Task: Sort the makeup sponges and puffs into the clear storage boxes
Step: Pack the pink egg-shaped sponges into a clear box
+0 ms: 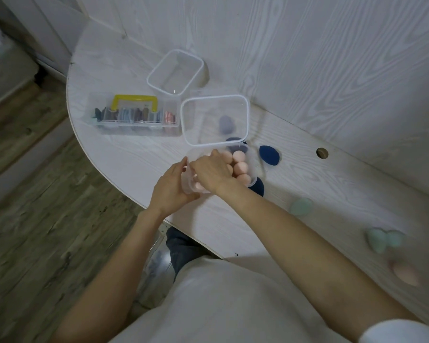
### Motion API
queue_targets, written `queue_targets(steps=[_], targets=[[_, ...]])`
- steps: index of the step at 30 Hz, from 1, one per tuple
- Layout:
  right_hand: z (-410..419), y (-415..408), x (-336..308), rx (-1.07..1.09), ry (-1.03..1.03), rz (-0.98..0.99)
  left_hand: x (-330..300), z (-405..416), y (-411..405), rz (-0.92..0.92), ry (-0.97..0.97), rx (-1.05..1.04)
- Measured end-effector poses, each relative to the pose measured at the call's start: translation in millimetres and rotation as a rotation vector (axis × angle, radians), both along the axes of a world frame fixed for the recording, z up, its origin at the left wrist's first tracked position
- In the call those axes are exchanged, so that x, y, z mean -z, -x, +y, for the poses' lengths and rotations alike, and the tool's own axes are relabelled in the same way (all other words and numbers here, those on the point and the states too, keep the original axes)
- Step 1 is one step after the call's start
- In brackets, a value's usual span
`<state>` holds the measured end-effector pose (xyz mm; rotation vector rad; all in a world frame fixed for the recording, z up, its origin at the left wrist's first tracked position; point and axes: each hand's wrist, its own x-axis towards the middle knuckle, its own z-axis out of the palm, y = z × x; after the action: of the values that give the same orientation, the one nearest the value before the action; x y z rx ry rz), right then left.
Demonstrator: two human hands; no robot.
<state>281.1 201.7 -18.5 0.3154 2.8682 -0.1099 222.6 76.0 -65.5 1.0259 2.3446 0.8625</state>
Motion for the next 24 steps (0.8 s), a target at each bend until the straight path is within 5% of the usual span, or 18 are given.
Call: queue_targets(steps=[4, 8, 11, 18, 24], targets=[[5.4, -4.2, 11.9, -0.057, -0.098, 0.031, 0.9, 1.6, -1.0, 0.011, 0.014, -0.008], [14.6, -9.4, 11.4, 0.065, 0.064, 0.191, 2.7, 1.2, 0.0, 0.007, 0.017, 0.006], [19.3, -9.4, 16.2, 0.060, 0.203, 0.112, 2.3, 1.0, -0.8, 0.010, 0.037, 0.007], [16.4, -1.2, 29.5, -0.044, -0.039, 0.037, -2.0, 0.0, -0.2, 0.081, 0.081, 0.020], [20.8, -36.2, 19.8, 0.193, 0.302, 0.373, -5.2, 1.1, -11.8, 0.384, -0.027, 0.063]])
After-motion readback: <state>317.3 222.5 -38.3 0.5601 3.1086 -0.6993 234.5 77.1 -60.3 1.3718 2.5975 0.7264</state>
